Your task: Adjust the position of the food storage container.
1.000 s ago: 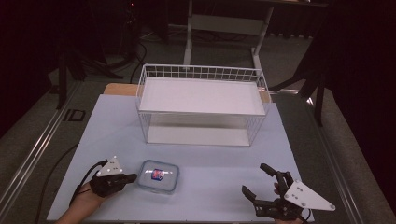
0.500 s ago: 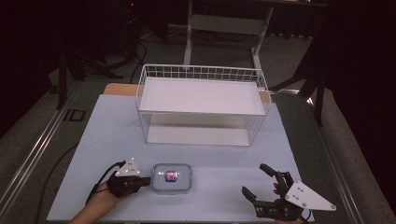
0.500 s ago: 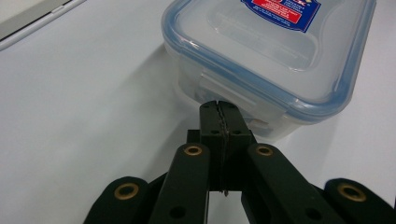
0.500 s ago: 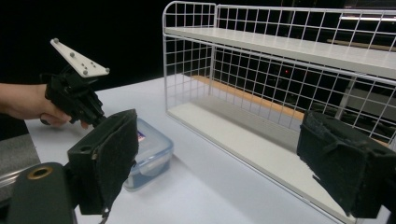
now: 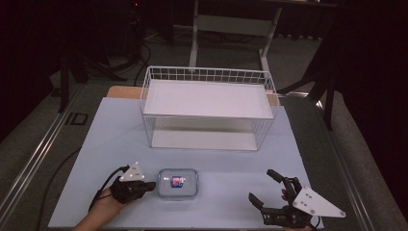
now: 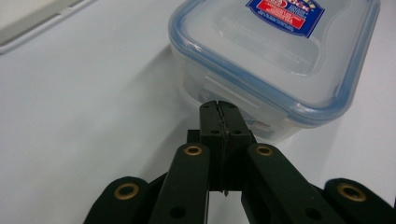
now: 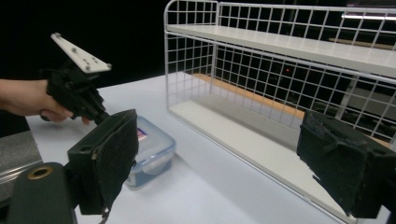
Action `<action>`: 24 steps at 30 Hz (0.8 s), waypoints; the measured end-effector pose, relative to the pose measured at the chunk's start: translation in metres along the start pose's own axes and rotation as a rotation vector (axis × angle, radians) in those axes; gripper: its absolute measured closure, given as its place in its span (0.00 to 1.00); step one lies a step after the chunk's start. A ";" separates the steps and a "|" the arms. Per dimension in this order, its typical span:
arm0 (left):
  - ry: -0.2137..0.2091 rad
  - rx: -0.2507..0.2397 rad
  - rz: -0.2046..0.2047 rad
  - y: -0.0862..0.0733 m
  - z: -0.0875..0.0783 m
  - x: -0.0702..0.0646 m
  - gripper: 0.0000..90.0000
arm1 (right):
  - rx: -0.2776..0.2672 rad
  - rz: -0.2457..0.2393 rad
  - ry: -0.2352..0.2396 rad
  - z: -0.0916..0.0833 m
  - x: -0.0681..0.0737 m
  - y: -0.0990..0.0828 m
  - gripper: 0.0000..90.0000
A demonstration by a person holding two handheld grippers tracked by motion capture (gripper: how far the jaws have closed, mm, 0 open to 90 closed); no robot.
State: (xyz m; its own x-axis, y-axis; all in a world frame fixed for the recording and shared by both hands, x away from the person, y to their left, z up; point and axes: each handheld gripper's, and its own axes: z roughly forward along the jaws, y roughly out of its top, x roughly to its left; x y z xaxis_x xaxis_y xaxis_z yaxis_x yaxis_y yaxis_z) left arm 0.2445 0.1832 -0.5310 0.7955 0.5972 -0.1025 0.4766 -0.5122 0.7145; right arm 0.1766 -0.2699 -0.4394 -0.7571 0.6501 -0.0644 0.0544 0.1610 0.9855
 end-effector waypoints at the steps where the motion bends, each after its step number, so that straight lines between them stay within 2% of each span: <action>1: -0.004 0.002 -0.001 0.001 0.002 -0.001 1.00 | -0.001 -0.003 0.004 0.000 0.000 0.000 0.14; 6: -0.017 0.009 0.016 0.011 0.011 -0.005 1.00 | 0.009 -0.001 0.011 0.001 0.000 -0.001 0.14; 11: -0.023 0.007 0.009 0.018 0.019 -0.005 1.00 | 0.008 -0.002 0.012 0.000 0.001 0.000 0.14; 14: -0.048 0.004 0.002 0.023 0.026 -0.006 1.00 | 0.006 -0.001 0.013 0.000 0.001 0.000 0.14; 24: -0.084 0.002 0.024 0.039 0.045 -0.015 1.00 | 0.014 0.000 0.023 0.000 0.000 -0.001 0.14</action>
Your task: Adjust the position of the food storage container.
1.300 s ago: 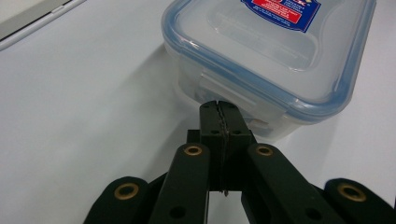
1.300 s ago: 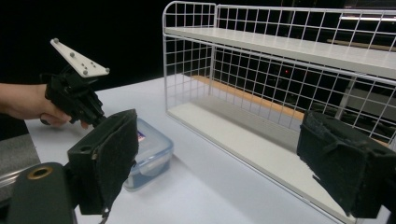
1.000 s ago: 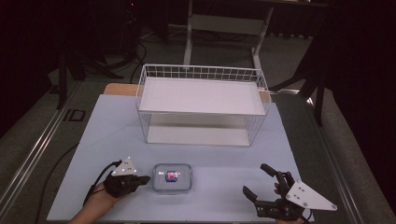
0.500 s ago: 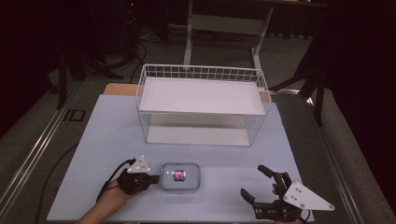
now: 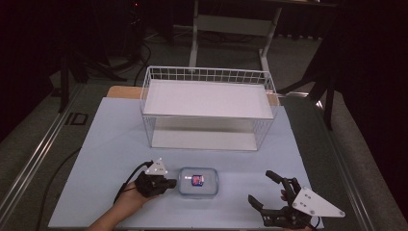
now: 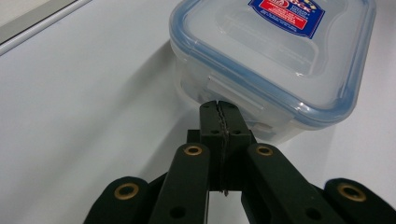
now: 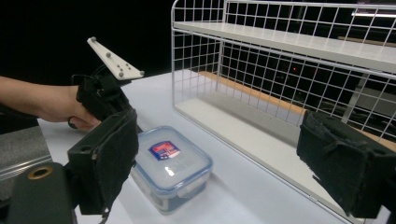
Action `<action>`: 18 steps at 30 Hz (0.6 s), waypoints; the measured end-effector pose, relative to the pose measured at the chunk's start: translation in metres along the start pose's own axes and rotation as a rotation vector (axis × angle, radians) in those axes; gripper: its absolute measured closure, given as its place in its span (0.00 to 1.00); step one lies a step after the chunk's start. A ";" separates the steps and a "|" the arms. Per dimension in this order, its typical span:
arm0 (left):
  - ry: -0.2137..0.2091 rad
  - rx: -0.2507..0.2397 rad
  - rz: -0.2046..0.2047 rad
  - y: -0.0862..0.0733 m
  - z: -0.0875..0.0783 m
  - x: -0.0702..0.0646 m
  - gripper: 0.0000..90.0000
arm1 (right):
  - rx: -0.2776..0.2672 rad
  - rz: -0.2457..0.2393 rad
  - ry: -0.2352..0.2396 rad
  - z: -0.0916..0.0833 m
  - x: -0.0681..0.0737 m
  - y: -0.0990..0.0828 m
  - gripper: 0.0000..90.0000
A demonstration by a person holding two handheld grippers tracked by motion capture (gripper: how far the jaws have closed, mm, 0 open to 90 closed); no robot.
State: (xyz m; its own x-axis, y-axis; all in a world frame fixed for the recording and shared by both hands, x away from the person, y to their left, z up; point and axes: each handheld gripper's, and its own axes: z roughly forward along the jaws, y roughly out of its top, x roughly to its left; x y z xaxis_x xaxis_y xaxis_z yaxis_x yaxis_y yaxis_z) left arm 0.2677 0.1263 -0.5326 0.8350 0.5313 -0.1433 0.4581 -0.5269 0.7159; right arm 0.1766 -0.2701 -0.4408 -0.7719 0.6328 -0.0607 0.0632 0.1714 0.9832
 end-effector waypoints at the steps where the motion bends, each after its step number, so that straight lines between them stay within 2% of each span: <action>1: 0.000 0.000 0.000 0.000 0.000 0.000 1.00 | 0.000 0.000 0.000 0.000 0.000 0.000 0.14; 13: -0.031 0.007 0.018 0.012 0.016 -0.006 1.00 | 0.004 -0.001 0.006 -0.001 0.000 -0.001 0.14; 18: -0.054 -0.005 0.011 0.015 0.022 -0.009 1.00 | 0.007 -0.001 0.004 -0.001 0.000 -0.001 0.14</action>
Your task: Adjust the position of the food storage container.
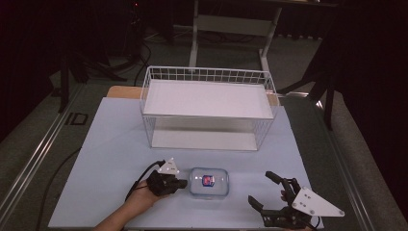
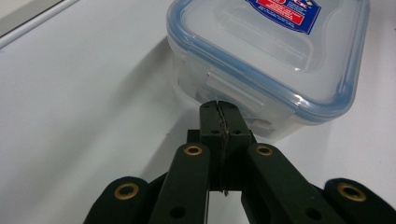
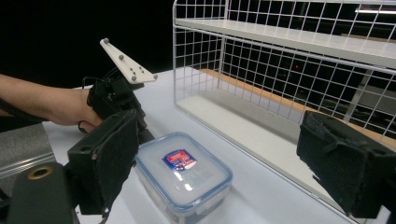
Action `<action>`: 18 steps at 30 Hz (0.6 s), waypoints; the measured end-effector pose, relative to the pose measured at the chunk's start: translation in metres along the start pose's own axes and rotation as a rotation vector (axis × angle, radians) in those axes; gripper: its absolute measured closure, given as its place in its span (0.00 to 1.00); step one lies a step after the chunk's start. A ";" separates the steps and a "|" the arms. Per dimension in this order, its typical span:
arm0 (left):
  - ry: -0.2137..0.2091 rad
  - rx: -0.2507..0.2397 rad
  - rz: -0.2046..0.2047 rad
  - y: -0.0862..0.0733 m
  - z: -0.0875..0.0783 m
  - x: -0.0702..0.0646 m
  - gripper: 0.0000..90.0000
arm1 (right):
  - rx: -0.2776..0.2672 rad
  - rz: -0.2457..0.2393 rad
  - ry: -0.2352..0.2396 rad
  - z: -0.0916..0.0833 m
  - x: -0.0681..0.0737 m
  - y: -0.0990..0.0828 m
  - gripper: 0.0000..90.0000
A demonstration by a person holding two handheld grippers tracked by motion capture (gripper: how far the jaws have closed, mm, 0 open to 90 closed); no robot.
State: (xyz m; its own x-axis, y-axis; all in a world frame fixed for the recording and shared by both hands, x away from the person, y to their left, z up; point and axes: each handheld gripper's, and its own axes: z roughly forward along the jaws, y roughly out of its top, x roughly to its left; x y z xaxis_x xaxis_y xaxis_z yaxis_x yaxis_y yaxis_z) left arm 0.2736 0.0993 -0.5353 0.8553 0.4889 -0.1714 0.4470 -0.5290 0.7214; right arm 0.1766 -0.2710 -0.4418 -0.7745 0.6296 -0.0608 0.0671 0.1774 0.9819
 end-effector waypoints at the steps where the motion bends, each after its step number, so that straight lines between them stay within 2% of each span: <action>1: -0.004 0.002 -0.001 0.000 0.001 0.000 1.00 | -0.001 0.001 0.001 0.000 0.000 0.000 0.14; 5: -0.018 -0.001 -0.006 0.002 0.003 -0.001 1.00 | 0.004 0.000 0.001 -0.001 0.000 -0.001 0.14; 7: -0.011 0.002 0.010 0.003 0.004 -0.003 1.00 | 0.007 -0.002 -0.001 -0.001 0.000 -0.001 0.14; 9: -0.027 0.000 0.009 0.004 0.006 -0.005 1.00 | 0.003 0.006 0.000 -0.001 0.000 -0.001 0.14; 12: -0.027 0.007 0.012 0.002 0.005 -0.005 1.00 | 0.005 0.005 -0.002 -0.001 0.000 -0.001 0.14; 16: -0.029 0.026 0.024 -0.002 -0.001 -0.004 1.00 | 0.015 0.005 0.002 0.000 -0.001 -0.001 0.14; 17: -0.028 0.012 0.022 -0.003 -0.009 -0.005 1.00 | 0.017 0.003 0.000 0.001 -0.001 -0.001 0.14; 18: -0.028 0.012 0.022 -0.003 -0.009 -0.005 0.95 | 0.017 0.003 0.000 0.001 -0.001 -0.001 0.14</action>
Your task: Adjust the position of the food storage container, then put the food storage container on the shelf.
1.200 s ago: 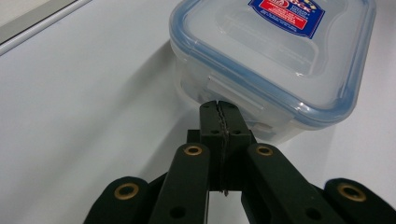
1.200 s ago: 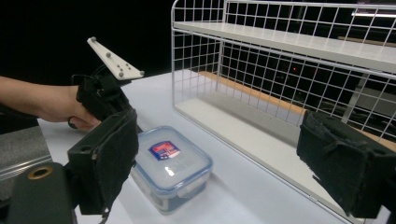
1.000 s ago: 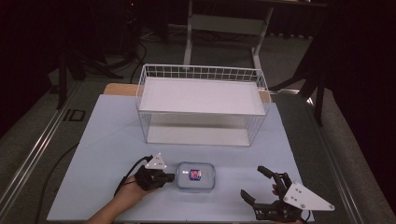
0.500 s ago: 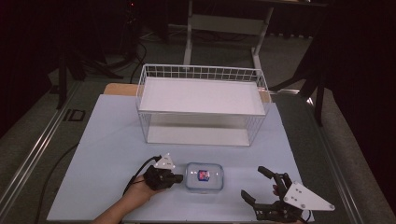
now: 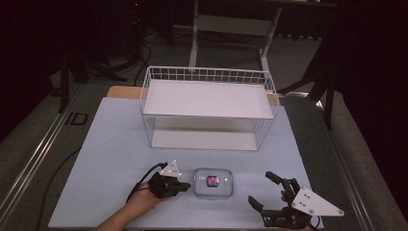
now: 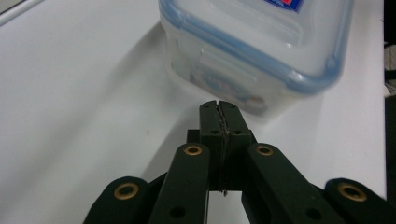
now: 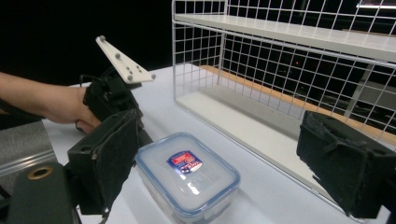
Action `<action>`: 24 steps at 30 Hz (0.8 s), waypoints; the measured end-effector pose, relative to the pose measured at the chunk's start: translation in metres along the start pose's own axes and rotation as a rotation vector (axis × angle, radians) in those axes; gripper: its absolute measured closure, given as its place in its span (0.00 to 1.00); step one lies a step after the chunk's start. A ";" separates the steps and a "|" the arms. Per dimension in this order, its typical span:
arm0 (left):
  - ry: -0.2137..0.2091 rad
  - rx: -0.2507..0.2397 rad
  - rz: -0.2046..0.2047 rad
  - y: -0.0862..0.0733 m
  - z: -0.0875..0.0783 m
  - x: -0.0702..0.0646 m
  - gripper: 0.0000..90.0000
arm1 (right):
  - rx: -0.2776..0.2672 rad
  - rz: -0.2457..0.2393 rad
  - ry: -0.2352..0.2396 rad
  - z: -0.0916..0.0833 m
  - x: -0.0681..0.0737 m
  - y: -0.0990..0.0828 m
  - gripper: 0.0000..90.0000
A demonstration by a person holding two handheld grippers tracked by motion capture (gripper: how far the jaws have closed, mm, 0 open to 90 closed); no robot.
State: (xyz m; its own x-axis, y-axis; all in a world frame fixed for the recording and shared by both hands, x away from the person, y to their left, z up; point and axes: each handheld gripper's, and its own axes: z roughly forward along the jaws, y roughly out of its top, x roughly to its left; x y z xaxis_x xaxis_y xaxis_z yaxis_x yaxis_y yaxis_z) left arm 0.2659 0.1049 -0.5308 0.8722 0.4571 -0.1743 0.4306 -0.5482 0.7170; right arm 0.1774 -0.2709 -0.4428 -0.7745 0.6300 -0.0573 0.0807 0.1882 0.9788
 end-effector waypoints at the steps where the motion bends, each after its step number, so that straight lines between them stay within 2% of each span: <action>1: -0.005 -0.010 -0.006 0.000 -0.004 0.000 0.92 | 0.000 -0.001 0.004 0.001 0.001 0.001 0.15; 3: -0.016 -0.036 -0.004 0.000 -0.014 -0.002 0.90 | 0.003 -0.003 0.003 0.002 0.002 0.001 0.15; 4: -0.019 -0.047 -0.008 0.000 -0.019 -0.003 0.80 | 0.019 -0.009 0.003 0.003 0.004 0.000 0.15; 5: -0.030 -0.052 -0.008 0.000 -0.024 -0.004 0.80 | 0.019 -0.009 0.003 0.003 0.004 0.000 0.15; 8: -0.050 -0.067 -0.017 -0.002 -0.034 -0.008 0.63 | 0.047 0.028 0.039 0.005 0.006 0.001 0.15; 11: -0.044 -0.112 -0.037 -0.004 -0.042 -0.012 0.39 | 0.044 -0.002 0.031 0.005 0.011 0.003 0.15; 13: -0.026 -0.127 -0.038 -0.004 -0.046 -0.016 0.16 | 0.026 -0.008 0.023 0.004 0.013 0.004 0.15; 14: -0.024 -0.144 -0.034 -0.005 -0.048 -0.018 0.09 | 0.027 -0.009 -0.015 0.004 0.013 0.004 0.15; 15: -0.022 -0.159 -0.036 -0.005 -0.050 -0.019 0.09 | 0.027 -0.009 -0.015 0.004 0.013 0.004 0.15; 17: -0.022 -0.183 -0.053 -0.004 -0.054 -0.022 0.02 | 0.033 -0.002 -0.028 0.005 0.012 0.003 0.15; 19: -0.006 -0.216 -0.050 -0.002 -0.058 -0.026 0.02 | 0.052 -0.001 -0.030 0.007 0.011 0.003 0.14; 20: 0.025 -0.240 -0.054 0.001 -0.061 -0.030 0.02 | 0.048 -0.004 -0.045 0.007 0.011 0.003 0.14; 24: 0.046 -0.283 -0.033 0.009 -0.067 -0.038 0.02 | 0.017 -0.002 -0.119 0.006 0.010 0.008 0.13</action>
State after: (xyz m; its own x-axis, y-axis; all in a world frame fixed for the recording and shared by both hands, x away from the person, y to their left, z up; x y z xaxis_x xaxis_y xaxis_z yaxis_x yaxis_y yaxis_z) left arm 0.2213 0.1298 -0.4729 0.8444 0.5064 -0.1747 0.3713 -0.3181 0.8724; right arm 0.1746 -0.2587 -0.4372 -0.6949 0.7142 -0.0836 0.0904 0.2021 0.9752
